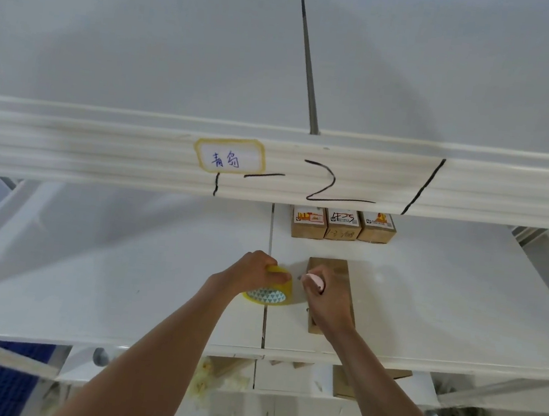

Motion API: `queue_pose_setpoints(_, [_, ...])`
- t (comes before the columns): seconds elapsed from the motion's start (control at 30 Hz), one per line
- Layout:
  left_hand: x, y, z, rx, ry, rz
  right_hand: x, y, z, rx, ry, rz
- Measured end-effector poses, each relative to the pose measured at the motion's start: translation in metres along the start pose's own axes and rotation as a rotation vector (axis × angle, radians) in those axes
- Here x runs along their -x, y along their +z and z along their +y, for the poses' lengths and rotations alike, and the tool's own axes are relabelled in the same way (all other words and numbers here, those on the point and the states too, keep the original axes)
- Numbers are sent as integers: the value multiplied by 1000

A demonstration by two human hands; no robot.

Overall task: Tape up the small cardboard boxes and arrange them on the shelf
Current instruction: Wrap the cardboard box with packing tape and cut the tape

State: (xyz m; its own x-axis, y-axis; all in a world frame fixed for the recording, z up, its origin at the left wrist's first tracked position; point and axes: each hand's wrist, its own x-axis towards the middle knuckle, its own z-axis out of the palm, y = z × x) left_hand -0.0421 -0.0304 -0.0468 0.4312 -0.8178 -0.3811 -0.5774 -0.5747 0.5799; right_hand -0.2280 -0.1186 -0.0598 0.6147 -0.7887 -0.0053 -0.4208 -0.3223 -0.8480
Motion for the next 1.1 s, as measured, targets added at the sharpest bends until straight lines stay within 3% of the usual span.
queue_pose_setpoints(0.67, [5, -3, 4, 50, -49, -8, 3, -1, 10, -24, -95, -10])
queue_pose_setpoints(1.1, [12, -4, 7, 66, -30, 9, 9, -5, 4, -66, -57, -54])
